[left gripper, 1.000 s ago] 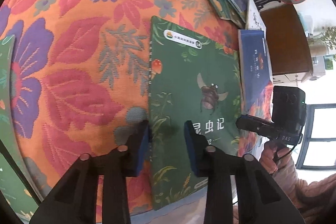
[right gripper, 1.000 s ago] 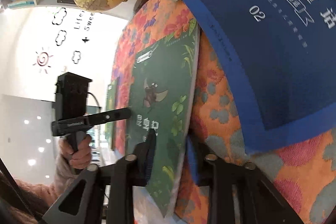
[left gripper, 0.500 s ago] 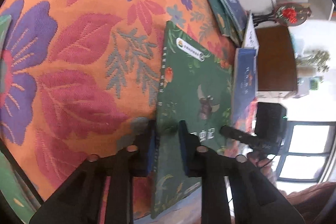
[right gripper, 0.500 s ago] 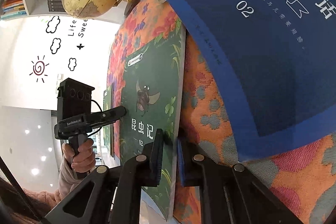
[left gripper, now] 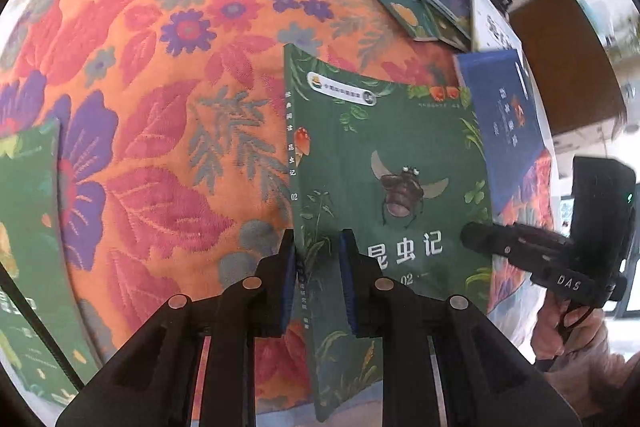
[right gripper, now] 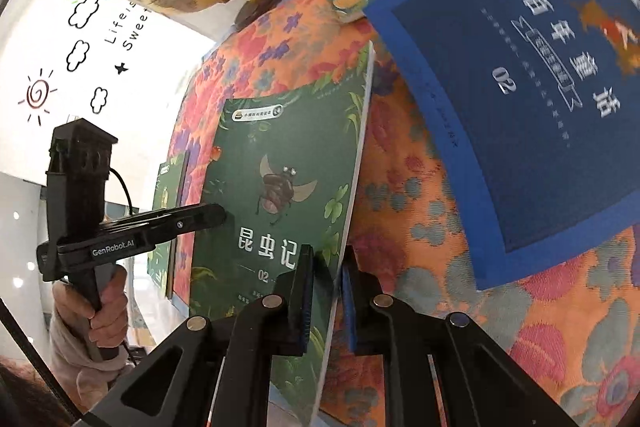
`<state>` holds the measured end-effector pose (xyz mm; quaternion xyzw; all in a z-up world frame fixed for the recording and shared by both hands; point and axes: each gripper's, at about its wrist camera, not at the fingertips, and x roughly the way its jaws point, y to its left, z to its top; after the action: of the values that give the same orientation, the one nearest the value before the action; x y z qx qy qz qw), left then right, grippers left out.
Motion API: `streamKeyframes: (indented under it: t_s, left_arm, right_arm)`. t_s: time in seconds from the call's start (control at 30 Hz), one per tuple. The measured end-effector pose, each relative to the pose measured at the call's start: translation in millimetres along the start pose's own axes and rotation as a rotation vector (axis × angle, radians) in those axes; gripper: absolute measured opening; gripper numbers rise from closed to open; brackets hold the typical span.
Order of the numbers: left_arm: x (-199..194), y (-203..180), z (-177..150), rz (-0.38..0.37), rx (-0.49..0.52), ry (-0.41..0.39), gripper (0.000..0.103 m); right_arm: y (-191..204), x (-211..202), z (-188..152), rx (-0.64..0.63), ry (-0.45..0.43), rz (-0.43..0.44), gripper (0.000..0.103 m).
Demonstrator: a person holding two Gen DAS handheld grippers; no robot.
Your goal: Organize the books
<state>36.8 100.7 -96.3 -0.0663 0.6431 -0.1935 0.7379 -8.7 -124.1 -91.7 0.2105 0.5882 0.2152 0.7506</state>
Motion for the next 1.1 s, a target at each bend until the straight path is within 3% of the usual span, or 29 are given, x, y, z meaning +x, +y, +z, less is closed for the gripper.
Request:
streamKeyframes:
  t_s: [0.1, 0.4, 0.87, 1.1]
  left_arm:
    - [-6.4, -12.2, -5.0, 0.031, 0.046, -0.009, 0.017]
    - [-25.4, -11.5, -12.1, 0.003, 0.031, -0.039, 0.017]
    - [-69.1, 13.2, -23.8, -0.010, -0.046, -0.127, 0.017]
    - [-96.0, 41.6, -34.2, 0.000, -0.109, -0.177, 0.017]
  right_arm:
    - [15.2, -1.5, -3.5, -0.065, -0.002, -0.035, 0.012]
    - [36.8, -8.3, -6.3, -0.104, -0.019, -0.050, 0.012]
    - [78.5, -1.9, -2.6, -0.071, 0.026, 0.013, 0.012]
    - [121.0, 10.4, 6.6, -0.131, 0.046, 0.044, 0.012]
